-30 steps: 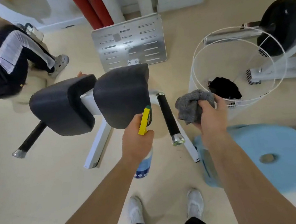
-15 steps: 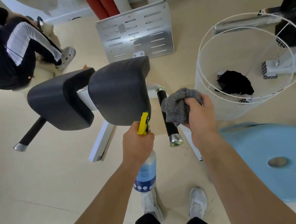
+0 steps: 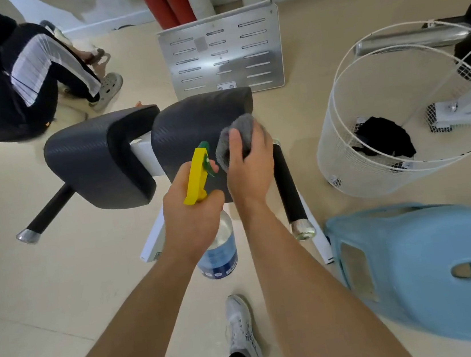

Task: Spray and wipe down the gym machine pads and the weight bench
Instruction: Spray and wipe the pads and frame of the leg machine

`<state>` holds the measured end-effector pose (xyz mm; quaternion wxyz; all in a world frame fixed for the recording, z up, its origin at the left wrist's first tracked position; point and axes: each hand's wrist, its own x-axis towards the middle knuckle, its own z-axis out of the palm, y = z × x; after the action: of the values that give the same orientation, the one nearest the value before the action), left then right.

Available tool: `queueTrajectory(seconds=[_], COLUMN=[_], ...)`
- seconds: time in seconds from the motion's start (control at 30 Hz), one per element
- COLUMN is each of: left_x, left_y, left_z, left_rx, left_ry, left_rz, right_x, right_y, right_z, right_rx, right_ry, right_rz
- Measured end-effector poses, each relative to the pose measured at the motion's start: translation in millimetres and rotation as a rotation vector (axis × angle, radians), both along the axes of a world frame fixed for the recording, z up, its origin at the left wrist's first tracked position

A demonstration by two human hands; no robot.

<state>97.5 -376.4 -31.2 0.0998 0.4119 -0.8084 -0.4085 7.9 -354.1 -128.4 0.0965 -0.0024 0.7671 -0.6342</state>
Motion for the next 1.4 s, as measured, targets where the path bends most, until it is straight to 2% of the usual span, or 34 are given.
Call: queueTrajectory(seconds=[0.07, 0.17, 0.3, 0.37, 0.43, 0.57, 0.67, 0.8, 0.97, 1.17, 1.4], left_x=[2, 7, 16, 19, 19, 20, 24, 27, 31, 15, -35], left_y=[-7, -15, -18, -20, -26, -42, -54, -77, -115, -182, -246], left_z=[-5, -13, -20, -20, -18, -15, -11, -3, 26, 77, 136], left_rx=[-0.004, 0.0, -0.022, -0.006, 0.017, 0.028, 0.06, 0.136, 0.217, 0.177, 0.091], left_ry=[0.011, -0.01, -0.049, -0.052, -0.054, -0.052, -0.038, -0.028, -0.075, -0.154, -0.217], left_rz=[-0.026, -0.02, -0.017, -0.012, -0.018, -0.033, -0.034, -0.037, -0.108, -0.343, -0.709], right_x=[20, 45, 61, 51, 32, -4, -9, 13, 22, 24, -13], right_y=[-1, 10, 31, 28, 15, 0, -2, -1, -5, -14, -7], right_z=[-18, -42, -54, -39, -11, 25, 14, 5, 30, 100, 138], right_rx=[0.052, 0.066, 0.164, 0.046, 0.011, 0.123, 0.205, 0.192, 0.318, 0.085, -0.126], right_ry=[-0.012, -0.085, -0.406, -0.512, -0.441, 0.032, 0.124, -0.099, -0.359, -0.352, -0.476], right_rz=[-0.107, -0.107, -0.019, -0.112, -0.197, -0.106, -0.032, -0.129, -0.238, -0.463, -0.551])
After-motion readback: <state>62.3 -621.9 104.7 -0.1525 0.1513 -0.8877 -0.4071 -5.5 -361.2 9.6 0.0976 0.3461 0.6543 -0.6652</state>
